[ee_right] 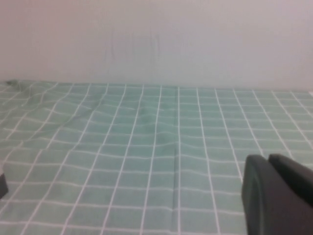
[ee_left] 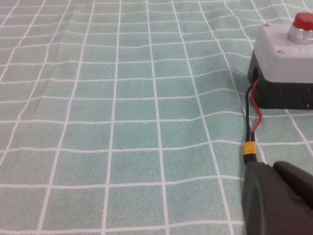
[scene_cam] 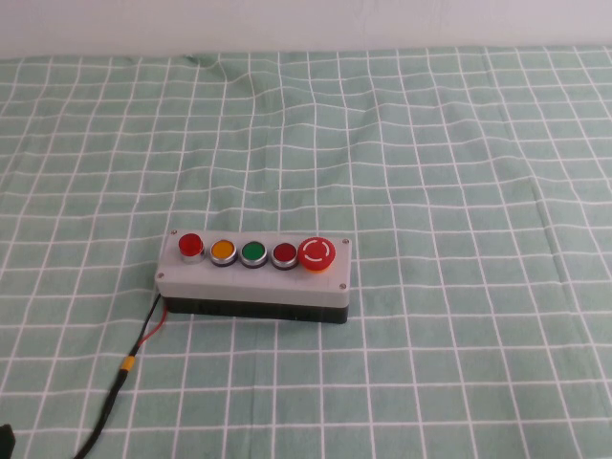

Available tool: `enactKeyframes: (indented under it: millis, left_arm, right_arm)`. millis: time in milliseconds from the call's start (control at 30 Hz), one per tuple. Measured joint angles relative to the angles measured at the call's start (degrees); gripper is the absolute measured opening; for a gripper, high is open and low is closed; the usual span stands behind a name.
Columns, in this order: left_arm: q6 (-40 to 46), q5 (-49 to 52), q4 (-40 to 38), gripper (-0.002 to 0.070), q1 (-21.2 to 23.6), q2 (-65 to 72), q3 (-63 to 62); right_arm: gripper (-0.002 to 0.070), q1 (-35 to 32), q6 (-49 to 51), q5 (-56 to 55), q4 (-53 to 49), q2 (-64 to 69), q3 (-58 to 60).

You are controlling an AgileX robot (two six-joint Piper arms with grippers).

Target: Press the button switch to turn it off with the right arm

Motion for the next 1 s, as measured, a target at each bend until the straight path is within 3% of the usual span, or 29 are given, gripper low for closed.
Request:
enactKeyframes:
  millis: [200,433,1000]
  left_arm:
    - [0.0,0.0,0.0,-0.0004,0.0,0.0,0.0]
    - [0.0,0.0,0.0,-0.0004,0.0,0.0,0.0]
    - [0.0,0.0,0.0,-0.0004,0.0,0.0,0.0]
  right_arm:
    - [-0.0016,-0.64,0.22,-5.53,2.07,-0.3,11.02]
    - [-0.0016,-0.75,0.27,3.18,5.91,-0.3,11.59]
    - [-0.0016,-0.86,0.27,3.71,6.41,-0.3,11.59]
